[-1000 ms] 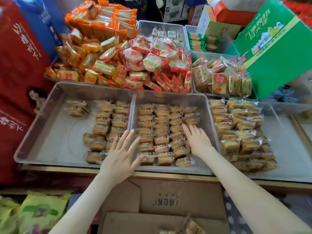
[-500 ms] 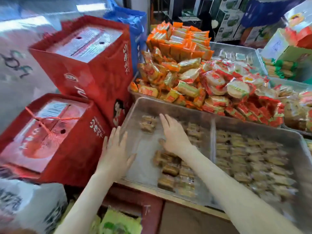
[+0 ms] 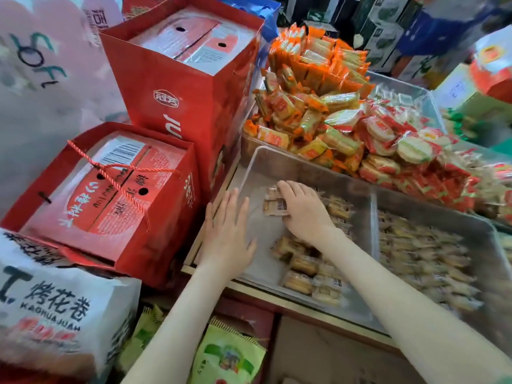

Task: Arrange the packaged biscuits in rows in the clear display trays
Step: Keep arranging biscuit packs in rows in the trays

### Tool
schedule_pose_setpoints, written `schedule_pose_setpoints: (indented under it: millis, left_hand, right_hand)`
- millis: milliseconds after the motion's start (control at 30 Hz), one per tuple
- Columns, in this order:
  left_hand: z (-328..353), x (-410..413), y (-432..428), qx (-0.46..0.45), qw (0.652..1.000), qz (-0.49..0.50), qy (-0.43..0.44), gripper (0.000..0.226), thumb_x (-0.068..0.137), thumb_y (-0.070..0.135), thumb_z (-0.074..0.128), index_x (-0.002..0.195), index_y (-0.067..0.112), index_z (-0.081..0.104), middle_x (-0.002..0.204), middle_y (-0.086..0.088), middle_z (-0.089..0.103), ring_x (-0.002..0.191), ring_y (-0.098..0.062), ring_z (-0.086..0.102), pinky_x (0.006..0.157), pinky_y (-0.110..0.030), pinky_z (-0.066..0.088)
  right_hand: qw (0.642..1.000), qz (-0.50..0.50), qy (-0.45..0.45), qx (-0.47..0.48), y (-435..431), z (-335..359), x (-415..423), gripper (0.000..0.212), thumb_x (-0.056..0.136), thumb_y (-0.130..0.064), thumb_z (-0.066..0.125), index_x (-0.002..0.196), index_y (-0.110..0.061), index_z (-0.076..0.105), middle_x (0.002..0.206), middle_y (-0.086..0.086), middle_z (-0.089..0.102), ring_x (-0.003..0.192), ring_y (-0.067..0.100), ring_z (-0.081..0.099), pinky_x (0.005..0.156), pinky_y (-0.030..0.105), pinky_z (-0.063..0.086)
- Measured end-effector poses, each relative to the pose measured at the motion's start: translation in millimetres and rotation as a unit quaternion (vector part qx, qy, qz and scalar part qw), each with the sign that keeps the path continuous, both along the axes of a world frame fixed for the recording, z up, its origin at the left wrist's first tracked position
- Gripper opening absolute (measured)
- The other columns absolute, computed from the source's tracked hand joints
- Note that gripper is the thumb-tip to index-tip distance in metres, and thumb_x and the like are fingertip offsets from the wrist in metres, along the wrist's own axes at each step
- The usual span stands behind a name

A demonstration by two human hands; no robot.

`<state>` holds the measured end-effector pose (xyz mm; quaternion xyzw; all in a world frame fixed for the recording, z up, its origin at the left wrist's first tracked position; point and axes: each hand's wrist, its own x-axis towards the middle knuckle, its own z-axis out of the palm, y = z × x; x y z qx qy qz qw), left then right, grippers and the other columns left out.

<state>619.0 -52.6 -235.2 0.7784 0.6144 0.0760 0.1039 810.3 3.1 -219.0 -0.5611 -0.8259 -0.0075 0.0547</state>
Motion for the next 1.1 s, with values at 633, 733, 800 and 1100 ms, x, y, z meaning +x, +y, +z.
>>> schedule_pose_setpoints:
  millis: [633,733,800,1100]
  left_hand:
    - [126,128,-126,-0.405,0.768,-0.103,-0.486,0.072,0.062,0.066,0.067,0.118,0.02,0.063,0.112,-0.002,0.072,0.107,-0.023,0.067,0.099,-0.054,0.049]
    - [136,147,-147,-0.414,0.775,-0.115,-0.462,0.067,0.068,0.057,0.07,0.121,0.018,0.061,0.112,-0.004,0.072,0.105,-0.023,0.068,0.096,-0.049,0.052]
    - [144,159,-159,-0.426,0.773,-0.123,-0.454,0.055,0.077,0.046,0.068,0.122,0.016,0.06,0.113,-0.004,0.072,0.103,-0.022,0.069,0.094,-0.044,0.055]
    - [160,211,-196,-0.441,0.784,-0.129,-0.417,0.026,0.094,0.024,0.061,0.118,0.015,0.057,0.114,-0.009,0.071,0.102,-0.021,0.07,0.088,-0.036,0.057]
  right_hand:
    - [0.827,-0.179,0.479,-0.235,-237,172,131,0.029,0.087,-0.043,0.057,0.112,-0.03,0.064,0.109,-0.013,0.068,0.097,0.002,0.064,0.078,0.018,0.05]
    - [0.818,-0.189,0.493,-0.23,-259,181,148,0.018,0.095,-0.031,0.056,0.096,-0.018,0.069,0.082,-0.01,0.07,0.075,0.002,0.062,0.063,0.012,0.046]
    - [0.818,-0.183,0.491,-0.237,-273,187,162,0.017,0.097,-0.026,0.057,0.09,-0.017,0.069,0.075,-0.006,0.068,0.07,0.005,0.059,0.06,0.013,0.045]
    - [0.895,-0.194,0.391,-0.092,-307,183,205,0.028,0.1,-0.015,0.052,0.075,-0.027,0.056,0.071,-0.01,0.059,0.063,-0.002,0.05,0.06,0.013,0.039]
